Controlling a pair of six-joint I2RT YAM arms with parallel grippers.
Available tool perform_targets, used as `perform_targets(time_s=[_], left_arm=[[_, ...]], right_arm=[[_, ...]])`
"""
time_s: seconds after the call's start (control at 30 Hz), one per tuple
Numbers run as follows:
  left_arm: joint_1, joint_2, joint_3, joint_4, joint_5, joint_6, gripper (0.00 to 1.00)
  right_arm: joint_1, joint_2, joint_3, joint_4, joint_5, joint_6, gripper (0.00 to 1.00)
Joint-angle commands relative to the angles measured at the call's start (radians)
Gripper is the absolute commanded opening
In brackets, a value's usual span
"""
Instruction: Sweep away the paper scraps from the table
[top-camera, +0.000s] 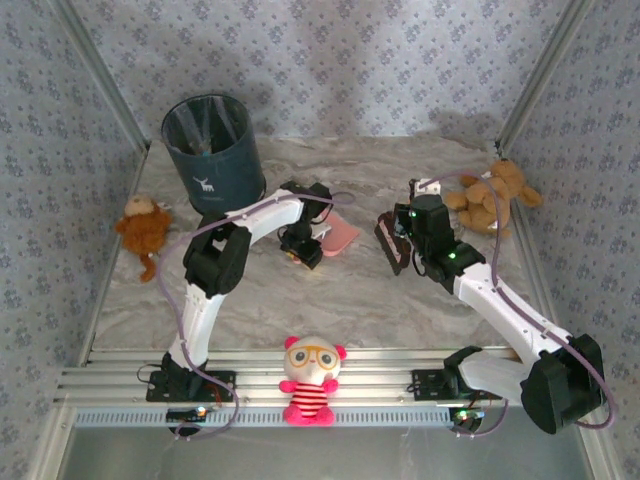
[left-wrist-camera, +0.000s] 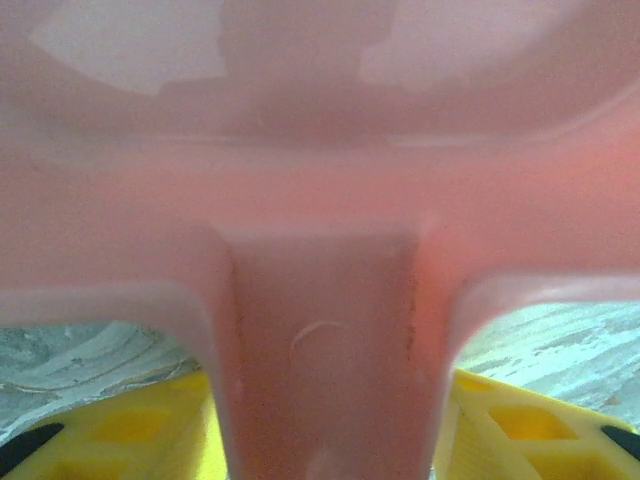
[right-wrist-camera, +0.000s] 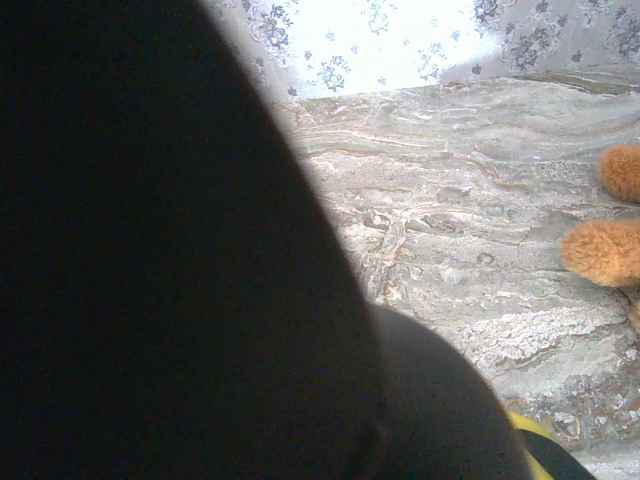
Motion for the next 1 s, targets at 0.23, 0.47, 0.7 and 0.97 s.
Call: perform_targets(time_s=[0.23,0.47,0.7,0.97], left_arm=[[0.0,-0.211,-0.053,-0.016,-0.014,0.026,0.55],[0.003,-0.371,-0.087,-0.028,-0.002,0.022,0.56],[0.039,-0.595,-0.195,0.028,0.006,-0.011,0.55],[0.135,-0.833,-0.369,0.114,0.018,-0.049,0.55]], right_arm=[[-0.003,-0.003,0.004,0.059,-0.002,-0.04,0.0],[0.01,0.05,0.032,0.129,-0.005,-0.131,0.0],[0.066,0.132,0.055,0.282,0.025,-0.315,0.0],[0.129,0.232,0.081,0.431,0.037,-0.484,0.0]])
